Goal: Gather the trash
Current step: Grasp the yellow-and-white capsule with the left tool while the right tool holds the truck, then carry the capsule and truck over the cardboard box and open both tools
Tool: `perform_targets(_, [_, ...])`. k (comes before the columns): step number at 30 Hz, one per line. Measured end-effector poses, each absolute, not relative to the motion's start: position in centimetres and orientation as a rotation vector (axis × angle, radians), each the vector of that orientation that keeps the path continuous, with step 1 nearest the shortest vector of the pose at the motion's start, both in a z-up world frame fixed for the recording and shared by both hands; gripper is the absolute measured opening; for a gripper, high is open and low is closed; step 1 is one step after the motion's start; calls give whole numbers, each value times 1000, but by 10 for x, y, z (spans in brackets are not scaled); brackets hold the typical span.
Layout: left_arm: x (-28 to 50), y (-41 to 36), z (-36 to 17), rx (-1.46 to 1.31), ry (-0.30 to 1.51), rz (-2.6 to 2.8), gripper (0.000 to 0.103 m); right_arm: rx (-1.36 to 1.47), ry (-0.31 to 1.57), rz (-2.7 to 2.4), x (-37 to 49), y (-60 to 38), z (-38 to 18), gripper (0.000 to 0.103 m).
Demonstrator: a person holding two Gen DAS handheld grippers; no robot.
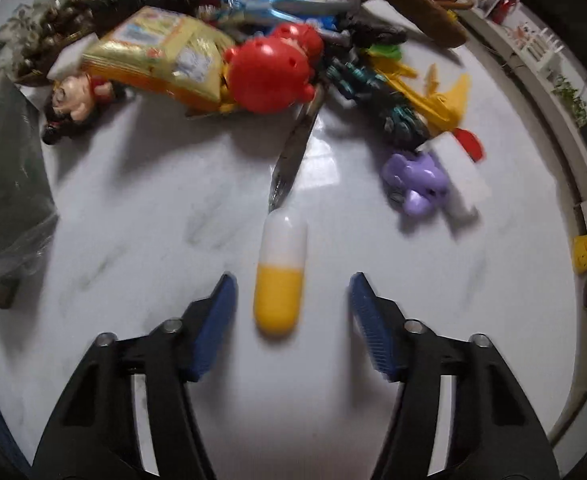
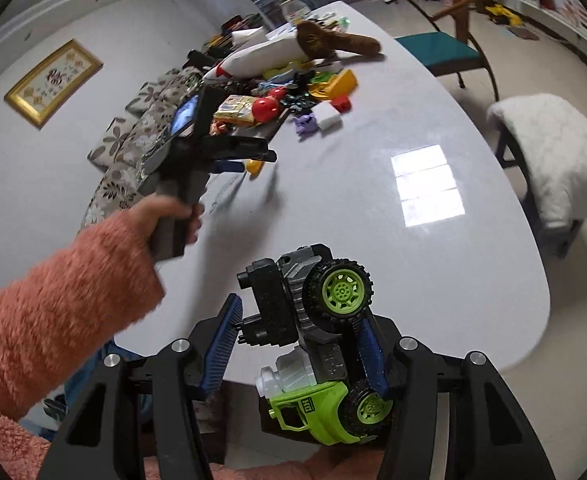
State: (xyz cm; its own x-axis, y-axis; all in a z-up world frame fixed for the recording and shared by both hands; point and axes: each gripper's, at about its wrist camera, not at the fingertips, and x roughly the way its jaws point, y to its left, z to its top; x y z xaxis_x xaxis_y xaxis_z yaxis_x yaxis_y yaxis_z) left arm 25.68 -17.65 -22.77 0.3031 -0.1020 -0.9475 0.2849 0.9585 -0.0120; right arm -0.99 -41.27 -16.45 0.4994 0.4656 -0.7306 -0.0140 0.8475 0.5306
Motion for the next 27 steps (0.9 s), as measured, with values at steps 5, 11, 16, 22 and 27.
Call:
perform_targets(5, [253, -171, -224, 173, 1254, -290, 23, 498, 1033, 304, -17, -411, -171, 55])
perform_targets(11, [194, -133, -195, 109, 1228, -419, 23, 463, 1042, 348, -6, -386, -170, 54])
perform_targets(16, [102, -91, -147, 114, 1133, -517, 23, 357, 1082, 415, -6, -343, -167, 55])
perform_targets(22, [-16, -49, -136, 146, 1145, -573, 23, 235, 1179, 463, -31, -291, -179, 55])
perform_targets(27, [-82, -20, -197, 162, 1306, -595, 23, 101, 1305, 462, -66, -246, -215, 54])
